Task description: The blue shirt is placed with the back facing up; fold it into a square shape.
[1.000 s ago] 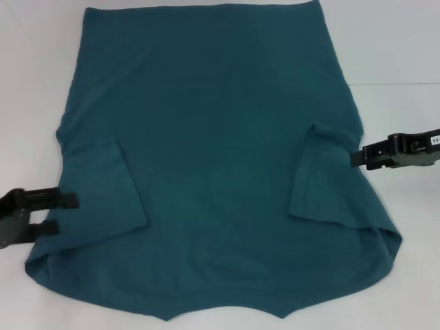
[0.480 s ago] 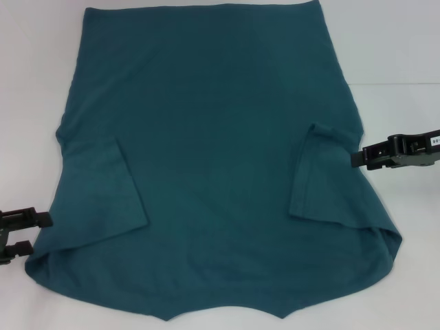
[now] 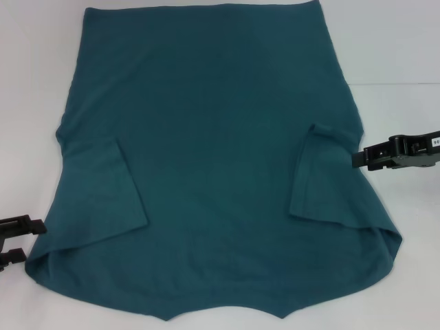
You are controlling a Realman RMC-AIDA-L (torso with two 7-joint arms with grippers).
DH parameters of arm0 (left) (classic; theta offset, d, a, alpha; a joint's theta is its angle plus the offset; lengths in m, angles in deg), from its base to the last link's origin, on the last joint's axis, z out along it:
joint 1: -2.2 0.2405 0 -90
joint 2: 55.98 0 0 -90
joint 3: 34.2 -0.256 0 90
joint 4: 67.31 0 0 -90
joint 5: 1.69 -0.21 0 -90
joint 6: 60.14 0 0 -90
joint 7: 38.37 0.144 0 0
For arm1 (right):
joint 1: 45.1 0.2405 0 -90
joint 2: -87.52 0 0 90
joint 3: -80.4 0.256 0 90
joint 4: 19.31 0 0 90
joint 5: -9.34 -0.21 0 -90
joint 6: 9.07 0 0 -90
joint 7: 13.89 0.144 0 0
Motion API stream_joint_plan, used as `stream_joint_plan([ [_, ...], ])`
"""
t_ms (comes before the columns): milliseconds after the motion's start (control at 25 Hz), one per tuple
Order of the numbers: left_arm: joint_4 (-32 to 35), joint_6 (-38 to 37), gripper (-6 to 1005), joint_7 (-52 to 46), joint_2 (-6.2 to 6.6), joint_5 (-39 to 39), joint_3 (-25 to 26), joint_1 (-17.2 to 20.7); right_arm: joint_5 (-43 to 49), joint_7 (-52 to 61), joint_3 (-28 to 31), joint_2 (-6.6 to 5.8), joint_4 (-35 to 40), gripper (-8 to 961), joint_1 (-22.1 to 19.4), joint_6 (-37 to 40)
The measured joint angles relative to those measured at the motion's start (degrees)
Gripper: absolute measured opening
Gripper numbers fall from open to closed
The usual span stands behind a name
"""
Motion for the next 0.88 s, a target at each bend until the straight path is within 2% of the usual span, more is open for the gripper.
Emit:
stream_joint_plan([
  [880, -0.5, 0.7, 762, 1.4, -0.39, -0.5, 0.3, 0.9, 0.0, 0.0, 0.0, -0.12, 0.0, 460, 0.0, -0.2],
])
